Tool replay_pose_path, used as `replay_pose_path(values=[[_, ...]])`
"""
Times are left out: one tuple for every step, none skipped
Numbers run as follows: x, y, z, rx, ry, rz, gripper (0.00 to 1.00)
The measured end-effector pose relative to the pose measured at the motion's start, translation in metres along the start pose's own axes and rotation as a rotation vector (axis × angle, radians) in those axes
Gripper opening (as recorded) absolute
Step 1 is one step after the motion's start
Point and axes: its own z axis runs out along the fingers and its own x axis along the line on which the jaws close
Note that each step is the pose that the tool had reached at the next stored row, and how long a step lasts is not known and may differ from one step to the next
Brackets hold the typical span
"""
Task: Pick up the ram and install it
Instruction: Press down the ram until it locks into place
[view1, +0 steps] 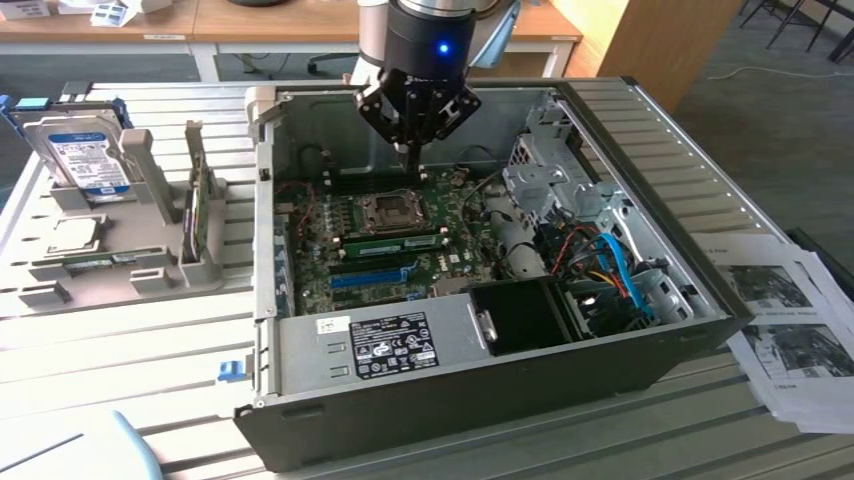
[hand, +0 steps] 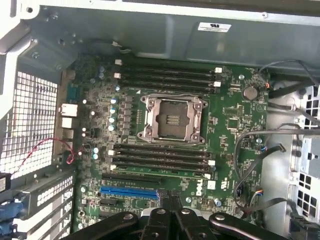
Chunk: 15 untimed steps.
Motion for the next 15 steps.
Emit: replay_pose_path(values=[[0.0, 0.0, 0.0, -0.0002, -0.0001, 0.004, 0.09], [0.0, 0.0, 0.0, -0.0004, -0.0001, 0.015, 0.09], [0.0, 0.0, 0.0, -0.0009, -0.0002, 0.03, 0.09], [0.0001, 0.0, 0.0, -0.0015, -0.0004, 0.046, 0.09], [0.0001, 0.0, 0.0, -0.0021, -0.0006, 0.063, 0.09], [0.0001, 0.0, 0.0, -0.0026, -0.0008, 0.079, 0.09], [0.0001, 0.0, 0.0, -0.0029, -0.0009, 0.089, 0.09], [0.0001, 0.0, 0.0, -0.003, -0.0009, 0.09, 0.09], [0.0001, 0.0, 0.0, -0.003, -0.0009, 0.09, 0.09], [0.0001, 0.0, 0.0, -0.003, -0.0009, 0.091, 0.09], [0.0001, 0.0, 0.0, -0.003, -0.0009, 0.091, 0.09], [0.0001, 0.0, 0.0, -0.003, -0.0009, 0.091, 0.09], [0.0001, 0.0, 0.0, -0.003, -0.0011, 0.091, 0.09], [0.0, 0.0, 0.0, -0.0031, -0.0018, 0.09, 0.09], [0.0, 0.0, 0.0, -0.0031, -0.0025, 0.09, 0.09]])
